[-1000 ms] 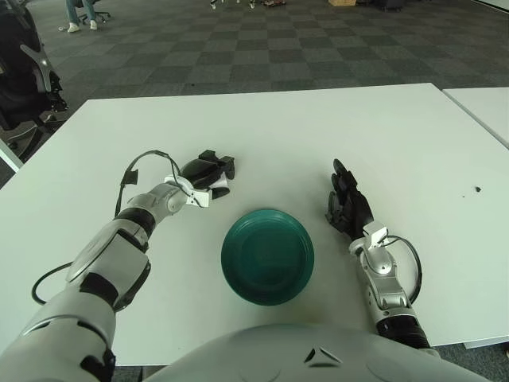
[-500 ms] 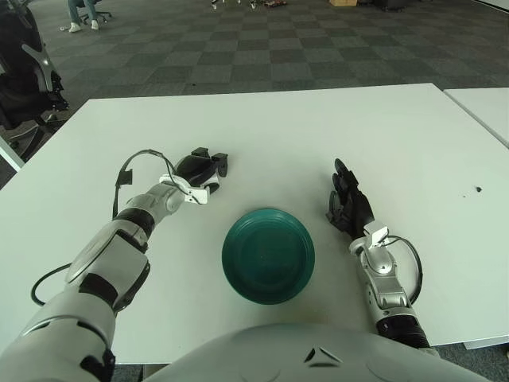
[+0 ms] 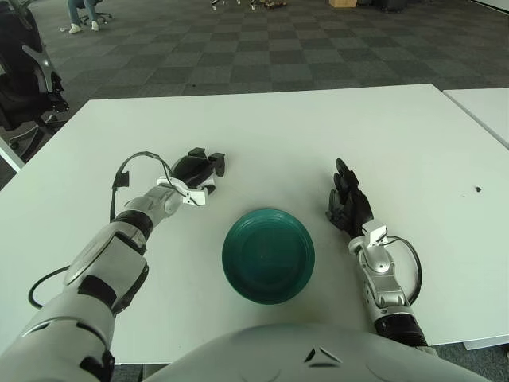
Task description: Put the charger into the plate.
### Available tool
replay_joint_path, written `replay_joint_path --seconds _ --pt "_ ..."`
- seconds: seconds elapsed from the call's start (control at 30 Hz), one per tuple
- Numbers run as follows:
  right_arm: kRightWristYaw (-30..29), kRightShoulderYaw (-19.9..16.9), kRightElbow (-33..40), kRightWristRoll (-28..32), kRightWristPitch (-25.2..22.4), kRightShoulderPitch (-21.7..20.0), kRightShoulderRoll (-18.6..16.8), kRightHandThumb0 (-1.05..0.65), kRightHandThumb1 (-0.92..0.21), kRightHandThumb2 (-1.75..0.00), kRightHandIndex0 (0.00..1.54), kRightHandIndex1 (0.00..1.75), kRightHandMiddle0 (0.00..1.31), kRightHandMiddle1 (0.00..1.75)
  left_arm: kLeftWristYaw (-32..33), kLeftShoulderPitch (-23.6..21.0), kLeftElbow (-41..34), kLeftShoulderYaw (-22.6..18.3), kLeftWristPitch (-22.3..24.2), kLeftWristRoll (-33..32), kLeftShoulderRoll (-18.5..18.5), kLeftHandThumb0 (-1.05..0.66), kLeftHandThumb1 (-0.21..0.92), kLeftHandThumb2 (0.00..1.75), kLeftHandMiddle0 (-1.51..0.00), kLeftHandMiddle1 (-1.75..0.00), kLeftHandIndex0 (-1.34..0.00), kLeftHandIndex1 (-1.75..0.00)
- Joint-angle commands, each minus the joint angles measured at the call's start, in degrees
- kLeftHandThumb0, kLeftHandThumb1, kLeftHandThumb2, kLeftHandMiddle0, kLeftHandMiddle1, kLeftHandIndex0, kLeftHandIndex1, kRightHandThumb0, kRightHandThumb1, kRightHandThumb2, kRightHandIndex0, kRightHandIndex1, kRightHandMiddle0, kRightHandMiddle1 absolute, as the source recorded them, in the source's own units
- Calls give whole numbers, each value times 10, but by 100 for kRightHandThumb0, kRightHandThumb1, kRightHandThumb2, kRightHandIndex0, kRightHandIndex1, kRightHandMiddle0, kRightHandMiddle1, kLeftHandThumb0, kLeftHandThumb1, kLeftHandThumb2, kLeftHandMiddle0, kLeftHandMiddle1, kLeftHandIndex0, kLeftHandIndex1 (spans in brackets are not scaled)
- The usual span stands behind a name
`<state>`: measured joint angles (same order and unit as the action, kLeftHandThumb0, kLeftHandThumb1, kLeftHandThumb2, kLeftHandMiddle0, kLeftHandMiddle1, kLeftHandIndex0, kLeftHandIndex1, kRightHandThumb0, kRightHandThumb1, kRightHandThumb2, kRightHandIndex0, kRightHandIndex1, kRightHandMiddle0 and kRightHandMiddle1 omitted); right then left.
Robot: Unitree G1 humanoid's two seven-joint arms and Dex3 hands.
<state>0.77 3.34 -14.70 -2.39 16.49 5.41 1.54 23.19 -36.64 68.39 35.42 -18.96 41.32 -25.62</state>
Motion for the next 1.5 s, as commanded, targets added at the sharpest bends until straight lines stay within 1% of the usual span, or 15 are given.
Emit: replay_joint_path --seconds 0.0,0.1,0.37,0.57,0.63,0.67,0.73,0.8,0.93,1.13,1.33,1.47 --pt "-3 2 -75 -7 -73 44 -2 -93 -92 -84 0 0 2 6 -19 44 17 8 -3 10 -4 0 25 139 -67 -170 -44 -175" --pt "-5 3 -77 -9 -75 43 -2 -94 -92 -84 0 0 2 7 -19 42 9 7 -13 9 -9 0 25 139 -66 -171 -44 -175" --pt "-10 9 -84 -18 -70 38 -1 -95 -92 -84 0 0 1 11 -44 32 -58 -18 -38 -8 -34 0 23 142 -67 -173 -46 -175" --pt "-7 12 -84 -19 -70 36 -1 -96 -92 -85 0 0 0 9 -54 28 -111 -37 -56 -12 -54 0 22 143 -69 -172 -46 -175" --pt "-4 13 -84 -18 -69 36 -1 -96 -92 -85 0 0 0 8 -66 34 -175 -49 -61 -14 -73 0 21 144 -69 -171 -47 -175" --pt "-2 14 -84 -18 -69 35 0 -96 -92 -86 0 0 0 7 -77 41 -224 -59 -60 -16 -85 0 21 144 -69 -171 -47 -175" --pt "-1 14 -85 -18 -68 34 0 -96 -92 -86 0 0 0 6 -96 55 -296 -75 -54 -18 -100 0 21 144 -69 -171 -47 -175" --pt "-2 15 -87 -19 -67 33 0 -96 -92 -86 0 0 0 6 -110 67 -340 -87 -48 -21 -107 0 21 144 -69 -171 -47 -175" --pt "-4 16 -92 -21 -63 30 1 -96 -92 -86 0 0 0 6 -135 92 -404 -109 -43 -32 -111 0 21 144 -68 -173 -48 -175" --pt "-5 17 -98 -23 -59 28 1 -96 -92 -87 0 0 0 7 -159 117 -452 -130 -36 -36 -106 0 20 146 -67 -174 -49 -175" --pt "-8 18 -103 -25 -57 26 0 -96 -92 -86 0 0 0 8 -188 142 -543 -144 -16 -21 -105 0 14 152 -71 -175 -53 -175" --pt "-10 18 -106 -27 -53 25 -1 -96 -92 -86 0 0 0 9 -205 155 -582 -154 -8 -18 -108 0 13 153 -73 -172 -54 -175"
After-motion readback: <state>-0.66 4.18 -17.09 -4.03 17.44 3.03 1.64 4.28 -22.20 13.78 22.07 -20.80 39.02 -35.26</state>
